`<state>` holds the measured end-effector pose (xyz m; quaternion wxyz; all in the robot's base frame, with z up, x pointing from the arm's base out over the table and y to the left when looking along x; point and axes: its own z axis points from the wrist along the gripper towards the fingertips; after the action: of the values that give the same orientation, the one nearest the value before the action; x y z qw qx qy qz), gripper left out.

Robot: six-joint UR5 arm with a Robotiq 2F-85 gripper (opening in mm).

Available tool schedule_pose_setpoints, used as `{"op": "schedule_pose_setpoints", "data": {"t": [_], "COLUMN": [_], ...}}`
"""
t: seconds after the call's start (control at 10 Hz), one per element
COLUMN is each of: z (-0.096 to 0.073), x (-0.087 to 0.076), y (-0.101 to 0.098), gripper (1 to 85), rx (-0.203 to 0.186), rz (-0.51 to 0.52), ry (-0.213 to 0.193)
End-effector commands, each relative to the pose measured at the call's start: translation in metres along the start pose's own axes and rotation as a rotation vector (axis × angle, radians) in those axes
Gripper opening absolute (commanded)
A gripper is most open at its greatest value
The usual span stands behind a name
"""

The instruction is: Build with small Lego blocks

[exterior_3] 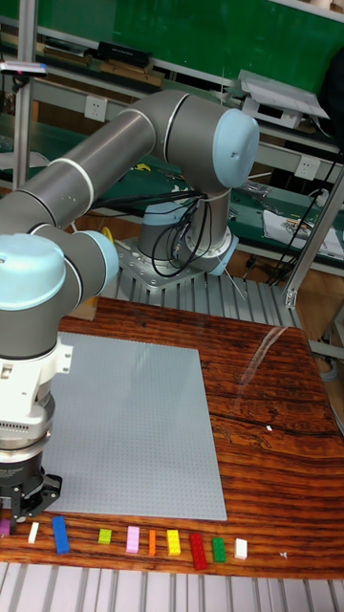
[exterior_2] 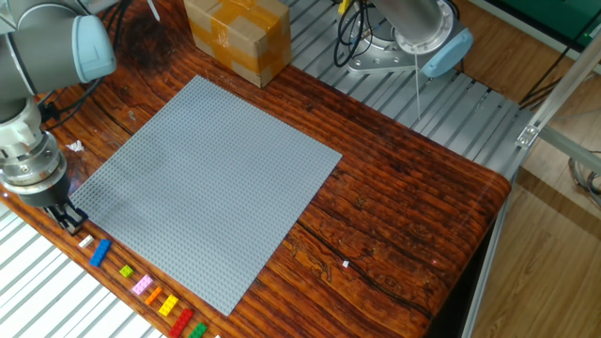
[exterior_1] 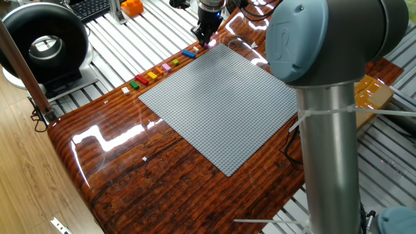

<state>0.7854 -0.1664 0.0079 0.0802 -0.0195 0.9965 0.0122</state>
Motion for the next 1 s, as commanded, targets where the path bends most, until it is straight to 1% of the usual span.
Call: {"op": "schedule_pose_setpoints", "data": {"t": [0.0, 0.4, 0.7, 0.8, 0.9], "z": [-0.0044, -0.0025, -0.0025, -0.0027, -0.0027], "x": [-0.0013, -0.002, -0.0001, 0.0038, 0.0038], "y": [-0.002, -0.0005, 0.0015, 0.0008, 0.0008], "gripper": [20.0, 20.3, 27.3, 30.0, 30.7], "rx": [0.001, 0.001, -0.007, -0.005, -0.005], "rz": [0.021, 0.01, 0.01, 0.006, 0.008], "ry": [-0.005, -0.005, 0.002, 0.018, 0.018]}}
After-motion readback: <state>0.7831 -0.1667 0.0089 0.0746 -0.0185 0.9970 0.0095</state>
